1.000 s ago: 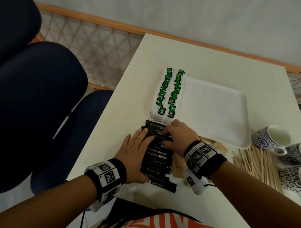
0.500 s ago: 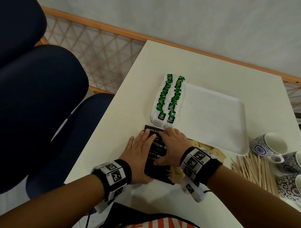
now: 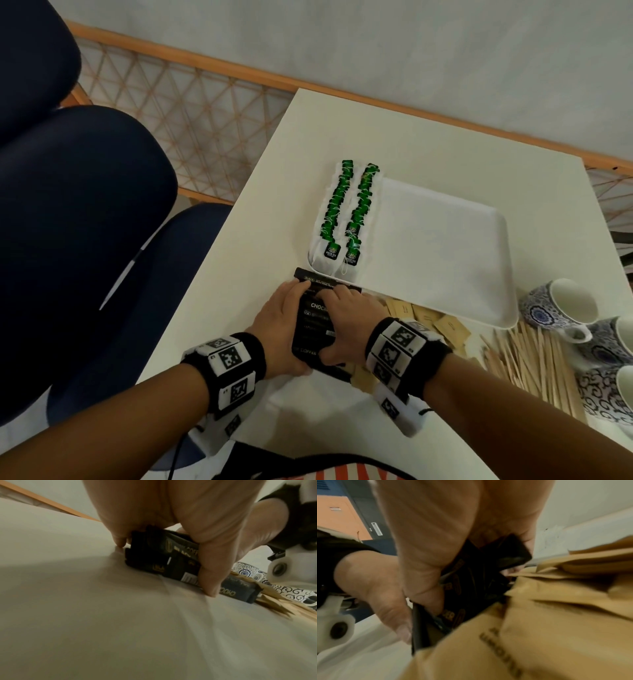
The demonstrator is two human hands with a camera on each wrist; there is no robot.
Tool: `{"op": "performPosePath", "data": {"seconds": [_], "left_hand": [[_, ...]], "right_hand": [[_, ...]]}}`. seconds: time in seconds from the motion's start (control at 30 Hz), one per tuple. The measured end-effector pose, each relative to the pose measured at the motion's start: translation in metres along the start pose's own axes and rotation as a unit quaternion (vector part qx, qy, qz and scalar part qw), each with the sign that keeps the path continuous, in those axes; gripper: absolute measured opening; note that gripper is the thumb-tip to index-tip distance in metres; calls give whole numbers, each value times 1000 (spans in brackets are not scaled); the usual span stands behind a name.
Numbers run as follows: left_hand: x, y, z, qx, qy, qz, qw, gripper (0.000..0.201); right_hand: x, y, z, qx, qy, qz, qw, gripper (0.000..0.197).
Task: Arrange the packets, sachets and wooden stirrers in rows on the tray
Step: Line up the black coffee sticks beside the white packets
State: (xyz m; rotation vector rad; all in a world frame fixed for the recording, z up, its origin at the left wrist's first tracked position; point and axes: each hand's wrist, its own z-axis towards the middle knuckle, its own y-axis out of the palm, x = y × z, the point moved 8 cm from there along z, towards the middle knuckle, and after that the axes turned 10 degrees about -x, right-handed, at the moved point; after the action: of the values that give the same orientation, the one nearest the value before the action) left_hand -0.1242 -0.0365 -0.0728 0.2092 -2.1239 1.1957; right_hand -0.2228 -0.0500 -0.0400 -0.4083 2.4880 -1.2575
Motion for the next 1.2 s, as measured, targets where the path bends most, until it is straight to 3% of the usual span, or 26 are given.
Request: {"op": "performPosePath", "data": {"seconds": [0.3,0.47,0.6,0.7,0.8,0.87,0.93,1.03,1.1,1.13,1.2], "left_hand": [[6,-10,-3,34,57,-96,993,136],[-2,-16,-5,-5,19,-161,987,145],[-5,-39,-6,10,-13,-210,978,151],[-3,-54,0,19,-31,-238,971,143],[14,-68,14,18,-20,-290,957,103],[35,-70,29,-12,24,-355,935,76],[50,-69,44,-33,28,-427,903,67],[72,-68,60,-46,17,-572,819,43],[80,-69,69,-43,-2,-645,763,27],[81,-69,74,-44,-10,-665,746,22],[79,-68,83,-38,-29,-688,724,13]], "right_hand": [[16,-3,12,-57,39,79,995,42],[29,-11,9,-67,39,172,982,34],[40,-18,5,-53,31,278,959,32],[49,-28,4,-24,17,354,935,34],[53,-38,4,-3,-12,425,905,31],[54,-47,4,10,-39,475,879,27],[49,-55,2,-3,-75,519,851,25],[42,-61,2,-41,-120,573,810,30],[44,-64,5,-48,-125,590,797,30],[48,-65,8,-51,-122,589,797,29],[61,-60,13,-67,-93,581,806,45]]}}
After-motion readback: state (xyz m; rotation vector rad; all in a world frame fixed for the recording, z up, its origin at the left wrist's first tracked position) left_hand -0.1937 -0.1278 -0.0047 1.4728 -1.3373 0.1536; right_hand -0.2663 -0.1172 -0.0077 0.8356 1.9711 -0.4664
